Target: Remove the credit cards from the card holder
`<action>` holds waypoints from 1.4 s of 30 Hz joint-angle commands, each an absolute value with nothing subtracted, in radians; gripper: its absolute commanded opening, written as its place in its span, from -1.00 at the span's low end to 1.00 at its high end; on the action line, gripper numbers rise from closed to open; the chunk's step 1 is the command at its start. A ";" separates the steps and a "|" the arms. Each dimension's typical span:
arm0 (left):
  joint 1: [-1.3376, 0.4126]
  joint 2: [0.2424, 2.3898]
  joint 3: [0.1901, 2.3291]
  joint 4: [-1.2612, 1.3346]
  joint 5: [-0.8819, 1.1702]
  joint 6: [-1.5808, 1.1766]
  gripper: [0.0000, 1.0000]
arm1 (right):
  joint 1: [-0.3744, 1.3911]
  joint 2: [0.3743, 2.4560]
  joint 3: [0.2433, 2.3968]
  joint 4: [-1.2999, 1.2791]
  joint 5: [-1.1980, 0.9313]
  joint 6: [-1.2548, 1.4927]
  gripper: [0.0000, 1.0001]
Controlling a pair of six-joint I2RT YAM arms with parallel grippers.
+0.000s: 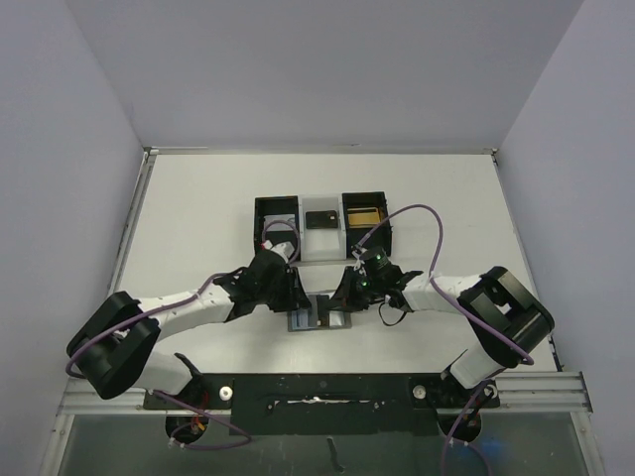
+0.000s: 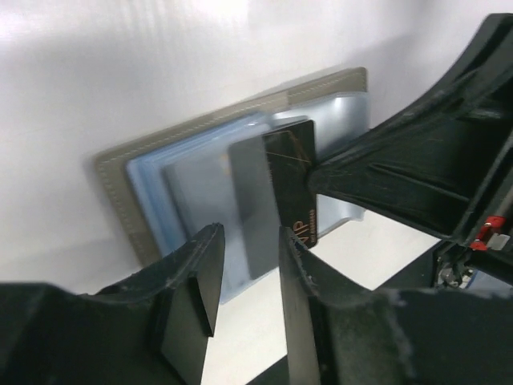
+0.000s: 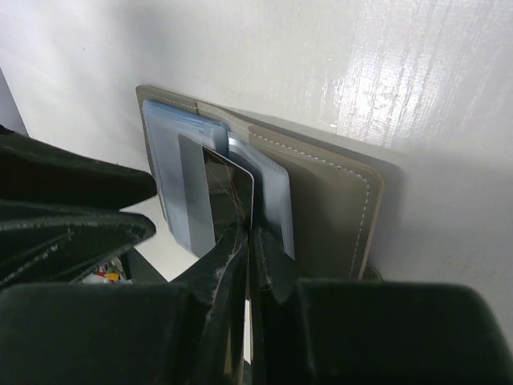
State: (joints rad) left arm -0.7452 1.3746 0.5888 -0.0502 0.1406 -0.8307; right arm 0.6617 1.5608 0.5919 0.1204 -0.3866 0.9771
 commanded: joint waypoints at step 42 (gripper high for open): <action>-0.805 1.486 0.521 -0.010 0.109 -0.895 -0.94 | 0.657 1.614 0.448 0.636 -0.501 1.162 -0.65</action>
